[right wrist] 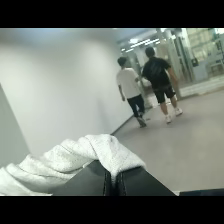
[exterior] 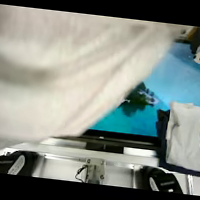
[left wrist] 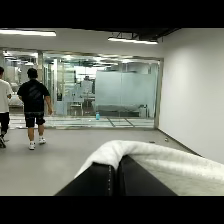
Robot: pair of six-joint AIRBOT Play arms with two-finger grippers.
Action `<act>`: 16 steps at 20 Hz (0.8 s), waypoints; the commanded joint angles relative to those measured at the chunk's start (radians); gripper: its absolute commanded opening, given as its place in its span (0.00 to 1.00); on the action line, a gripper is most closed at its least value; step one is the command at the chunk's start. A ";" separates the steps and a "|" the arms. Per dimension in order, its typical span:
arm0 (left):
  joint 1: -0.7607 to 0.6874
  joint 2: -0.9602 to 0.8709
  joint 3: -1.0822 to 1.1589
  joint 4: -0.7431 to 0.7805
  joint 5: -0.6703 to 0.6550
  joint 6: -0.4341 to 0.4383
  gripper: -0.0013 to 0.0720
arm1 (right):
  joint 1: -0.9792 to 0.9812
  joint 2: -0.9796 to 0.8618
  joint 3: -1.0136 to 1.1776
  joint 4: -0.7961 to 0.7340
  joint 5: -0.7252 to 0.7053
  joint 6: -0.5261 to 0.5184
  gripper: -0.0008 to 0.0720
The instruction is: Fold the shirts.
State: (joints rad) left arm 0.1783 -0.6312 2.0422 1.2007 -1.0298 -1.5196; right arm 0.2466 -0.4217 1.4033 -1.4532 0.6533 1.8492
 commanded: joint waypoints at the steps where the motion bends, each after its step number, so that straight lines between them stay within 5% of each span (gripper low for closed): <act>1: 0.006 0.012 0.027 0.019 -0.036 0.035 0.07 | 0.000 0.029 0.010 -0.018 0.041 0.008 0.11; 5: 0.006 0.012 0.003 0.111 -0.293 0.029 0.07 | 0.000 0.023 0.009 -0.138 0.251 0.010 0.11; 10: 0.006 -0.005 -0.365 0.109 -0.435 0.023 0.07 | 0.000 -0.135 -0.058 -0.350 0.786 0.040 0.11; 12: 0.005 -0.047 -0.578 0.052 -0.325 0.043 0.07 | 0.000 -0.241 -0.155 -0.317 0.737 0.039 0.11; 16: -0.043 -0.216 -0.821 -0.094 0.173 0.209 0.07 | 0.000 -0.526 -0.216 -0.210 0.336 0.102 0.11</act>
State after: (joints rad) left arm 0.1635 -0.7486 1.3865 1.1995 -1.1625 -1.4090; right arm 0.2466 -0.7746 1.2304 -1.7195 1.1965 1.9038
